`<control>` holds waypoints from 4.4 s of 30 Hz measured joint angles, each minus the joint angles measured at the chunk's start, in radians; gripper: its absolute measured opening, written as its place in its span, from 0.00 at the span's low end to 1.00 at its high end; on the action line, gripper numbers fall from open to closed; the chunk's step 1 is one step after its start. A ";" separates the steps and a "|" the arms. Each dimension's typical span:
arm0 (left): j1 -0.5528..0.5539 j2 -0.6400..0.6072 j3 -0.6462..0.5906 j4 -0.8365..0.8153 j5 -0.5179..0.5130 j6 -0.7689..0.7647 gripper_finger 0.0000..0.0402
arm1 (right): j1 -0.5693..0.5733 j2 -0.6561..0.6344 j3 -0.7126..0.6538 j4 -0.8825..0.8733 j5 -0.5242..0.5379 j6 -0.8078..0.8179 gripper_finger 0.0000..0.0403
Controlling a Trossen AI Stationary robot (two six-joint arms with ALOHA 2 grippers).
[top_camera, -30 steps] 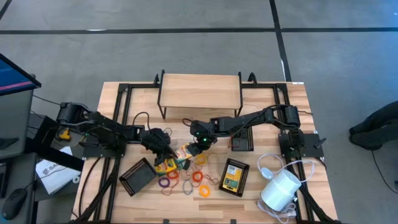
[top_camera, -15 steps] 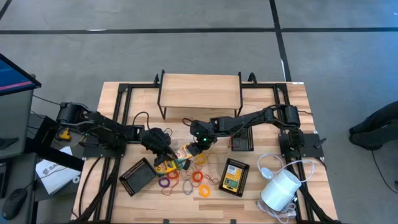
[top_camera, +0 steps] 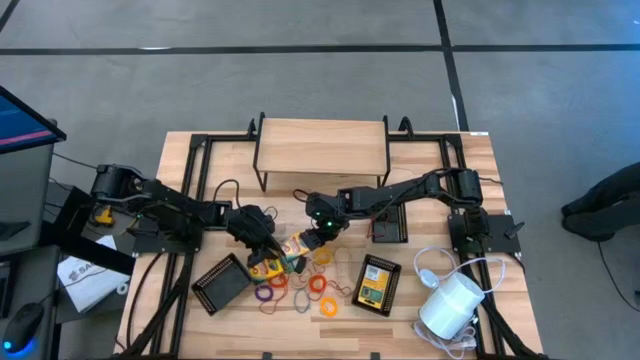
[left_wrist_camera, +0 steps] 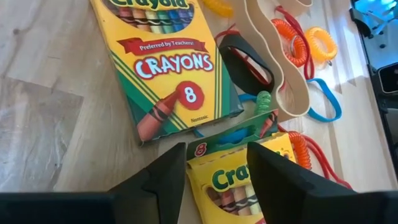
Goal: Pick & Place Office Desk Supplies
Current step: Put the left crayon box into the bottom right black bin
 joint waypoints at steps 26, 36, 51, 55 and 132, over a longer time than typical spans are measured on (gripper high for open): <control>0.000 0.000 0.000 0.031 0.000 0.003 0.21 | 0.001 0.000 0.000 0.000 0.000 0.003 0.30; 0.000 0.000 0.000 0.037 0.000 0.003 0.06 | 0.001 0.000 0.000 0.000 0.000 0.003 0.30; 0.000 0.000 0.000 0.037 0.000 0.045 0.08 | 0.001 0.000 0.000 0.000 0.000 0.003 0.30; 0.000 0.000 0.000 0.037 0.000 0.079 0.16 | 0.001 0.000 0.000 0.000 0.000 0.003 0.30; -0.015 0.108 0.002 0.130 0.025 0.129 0.41 | 0.008 0.000 0.000 -0.001 -0.005 0.004 0.30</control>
